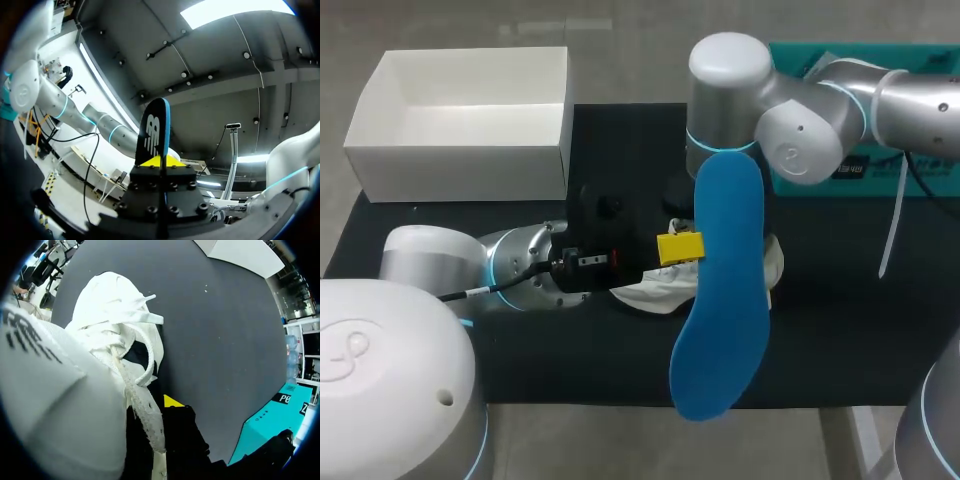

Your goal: Take the shoe out of the shoebox, open the shoe tongue, remove and reinsert the insole, then place the shoe into the shoebox

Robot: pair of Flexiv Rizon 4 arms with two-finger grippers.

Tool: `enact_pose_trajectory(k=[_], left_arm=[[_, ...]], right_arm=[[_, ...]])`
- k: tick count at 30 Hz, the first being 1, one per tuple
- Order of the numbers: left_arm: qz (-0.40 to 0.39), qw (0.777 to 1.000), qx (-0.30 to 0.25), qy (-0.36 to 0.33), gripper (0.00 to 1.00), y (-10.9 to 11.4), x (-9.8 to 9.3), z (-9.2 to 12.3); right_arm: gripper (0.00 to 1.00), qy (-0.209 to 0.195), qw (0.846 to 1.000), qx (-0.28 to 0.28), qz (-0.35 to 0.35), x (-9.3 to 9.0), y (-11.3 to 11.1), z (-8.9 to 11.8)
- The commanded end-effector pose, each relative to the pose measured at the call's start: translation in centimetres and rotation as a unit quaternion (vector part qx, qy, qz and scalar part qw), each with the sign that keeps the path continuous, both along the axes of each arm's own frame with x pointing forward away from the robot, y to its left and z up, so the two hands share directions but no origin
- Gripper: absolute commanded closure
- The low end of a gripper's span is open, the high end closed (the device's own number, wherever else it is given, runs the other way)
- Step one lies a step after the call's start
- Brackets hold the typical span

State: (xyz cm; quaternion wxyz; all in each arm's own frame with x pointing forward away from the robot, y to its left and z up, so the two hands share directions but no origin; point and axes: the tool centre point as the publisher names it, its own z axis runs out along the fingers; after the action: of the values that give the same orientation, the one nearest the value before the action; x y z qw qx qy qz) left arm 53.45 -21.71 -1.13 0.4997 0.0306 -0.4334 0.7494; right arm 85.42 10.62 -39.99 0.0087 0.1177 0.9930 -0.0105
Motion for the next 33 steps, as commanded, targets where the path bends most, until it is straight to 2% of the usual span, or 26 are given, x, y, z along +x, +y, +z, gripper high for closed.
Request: enact_pose_trajectory(k=[1,5,8,10,11,13,17,21,23,30,33], left_arm=[[0.000,1.000,-0.001,0.000,1.00,0.0,0.0,-0.1],[0.000,1.000,-0.001,0.000,1.00,0.0,0.0,-0.1],[0.000,1.000,-0.001,0.000,1.00,0.0,0.0,-0.1],[0.000,1.000,-0.001,0.000,1.00,0.0,0.0,-0.1],[0.000,1.000,-0.001,0.000,1.00,0.0,0.0,-0.1],[0.000,1.000,-0.001,0.000,1.00,0.0,0.0,-0.1],[0.000,1.000,-0.001,0.000,1.00,0.0,0.0,-0.1],[0.000,1.000,-0.001,0.000,1.00,0.0,0.0,-0.1],[0.000,1.000,-0.001,0.000,1.00,0.0,0.0,-0.1],[0.000,1.000,-0.001,0.000,1.00,0.0,0.0,-0.1],[0.000,1.000,-0.001,0.000,1.00,0.0,0.0,-0.1]], right_arm=[[1.00,0.022,0.999,-0.007,-0.046,-0.1,-0.5,0.8],[1.00,0.042,0.994,0.002,-0.104,-0.8,-0.6,1.7],[1.00,0.067,0.984,0.019,-0.166,-0.9,-0.8,2.5],[1.00,0.090,0.968,0.030,-0.231,-0.8,-1.2,3.1],[1.00,0.087,0.965,0.052,-0.241,-0.8,-1.3,3.4],[1.00,0.098,0.949,0.061,-0.293,-0.8,-1.3,3.8],[1.00,0.087,0.917,0.104,-0.375,-0.8,-1.2,4.6],[1.00,0.097,0.876,0.125,-0.455,-0.7,-0.6,4.6],[1.00,0.098,0.866,0.135,-0.472,-0.7,-0.4,4.5],[1.00,0.072,0.837,0.096,-0.534,-0.9,0.8,5.3],[1.00,0.068,0.828,0.100,-0.547,-1.0,1.0,5.5]])
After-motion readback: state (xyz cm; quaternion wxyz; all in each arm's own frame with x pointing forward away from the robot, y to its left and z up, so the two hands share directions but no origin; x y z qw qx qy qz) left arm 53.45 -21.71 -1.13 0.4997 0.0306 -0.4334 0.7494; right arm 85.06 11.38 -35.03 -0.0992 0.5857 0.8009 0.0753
